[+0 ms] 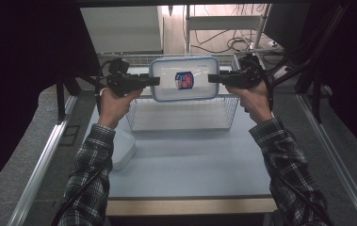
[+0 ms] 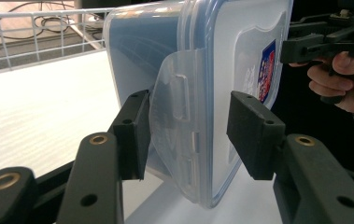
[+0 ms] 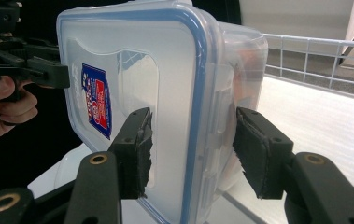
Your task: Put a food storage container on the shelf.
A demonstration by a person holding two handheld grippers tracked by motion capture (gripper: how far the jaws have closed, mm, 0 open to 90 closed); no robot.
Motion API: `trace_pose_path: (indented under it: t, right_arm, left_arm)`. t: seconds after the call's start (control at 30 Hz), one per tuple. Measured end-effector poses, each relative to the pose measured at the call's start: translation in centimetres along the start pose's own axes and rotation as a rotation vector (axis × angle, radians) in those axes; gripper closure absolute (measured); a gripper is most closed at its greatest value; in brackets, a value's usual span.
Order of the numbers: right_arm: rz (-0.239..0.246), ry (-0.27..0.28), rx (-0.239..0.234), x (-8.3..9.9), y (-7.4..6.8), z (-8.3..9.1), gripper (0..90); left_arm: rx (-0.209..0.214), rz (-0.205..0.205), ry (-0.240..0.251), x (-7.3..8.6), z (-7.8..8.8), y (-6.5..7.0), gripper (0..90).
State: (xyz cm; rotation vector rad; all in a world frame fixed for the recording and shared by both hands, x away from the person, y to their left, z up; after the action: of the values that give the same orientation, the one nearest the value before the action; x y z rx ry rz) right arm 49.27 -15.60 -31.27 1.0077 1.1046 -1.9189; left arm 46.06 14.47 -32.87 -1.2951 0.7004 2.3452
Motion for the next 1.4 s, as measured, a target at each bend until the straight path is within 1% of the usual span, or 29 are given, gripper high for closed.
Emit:
trace_pose_path:
  t: [0.17,0.23,0.37,0.53,0.63,0.73,0.8,0.83,0.93,1.03,1.17,1.3,1.4]
  right_arm:
    - [-0.005,-0.004,0.013,-0.3,0.7,-0.4,46.7]
    - [-0.003,-0.014,0.022,-0.2,1.0,-0.7,46.1]
    - [-0.001,-0.009,0.024,-0.4,1.2,-0.8,45.8]
    - [0.009,-0.011,0.035,-0.4,1.2,-0.9,44.9]
    - [0.019,-0.015,0.041,-0.3,1.1,-1.0,44.8]
    - [0.022,-0.014,0.045,-0.3,1.0,-1.0,44.8]
    - [0.021,-0.010,0.045,-0.3,1.1,-1.0,44.7]
    - [0.020,-0.007,0.043,-0.3,1.1,-1.0,44.6]
    - [0.016,0.000,0.043,-0.2,1.2,-1.1,43.9]
    - [0.016,0.002,0.046,-0.2,1.2,-1.2,43.4]
    - [0.016,0.002,0.048,-0.1,1.2,-1.2,43.4]
    - [0.012,0.008,0.046,0.0,1.3,-1.1,43.2]
    - [0.008,0.003,0.054,0.2,1.4,-1.3,41.3]
  left_arm:
    - [-0.003,0.014,-0.011,-0.3,-0.7,-0.5,49.7]
    - [-0.003,0.022,-0.006,-0.4,-1.0,-0.7,49.6]
    - [-0.002,0.026,0.000,-0.4,-1.2,-0.9,49.3]
    - [-0.018,0.010,0.031,-0.1,-1.4,-0.8,46.4]
    - [-0.020,0.013,0.046,0.1,-1.7,-0.8,43.2]
    - [-0.024,0.022,0.061,0.3,-1.8,-0.7,42.9]
    - [-0.028,0.007,0.063,0.3,-1.9,-0.7,42.3]
    - [-0.032,0.011,0.057,0.4,-1.9,-0.7,41.9]
    - [-0.043,-0.004,0.048,0.6,-2.2,-0.6,39.7]
    - [-0.039,0.007,0.054,0.6,-2.2,-0.7,39.7]
    - [-0.042,0.002,0.055,0.6,-2.2,-0.6,39.8]
    - [-0.047,-0.002,0.043,0.8,-2.2,-0.6,39.2]
    - [-0.055,0.003,0.039,1.0,-2.3,-0.9,38.7]
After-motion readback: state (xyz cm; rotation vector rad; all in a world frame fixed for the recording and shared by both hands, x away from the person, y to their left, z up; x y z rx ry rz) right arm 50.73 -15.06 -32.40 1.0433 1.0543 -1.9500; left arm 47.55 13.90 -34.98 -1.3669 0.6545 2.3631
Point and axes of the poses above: each handheld gripper's, and its own axes: z roughly backward along the jaws, x roughly out of its underside, y roughly to its right, the point moved 5 cm from there along -z, roughly forward along the jaws, and after that the axes turned 14 degrees about -x, right-handed, at the moved point
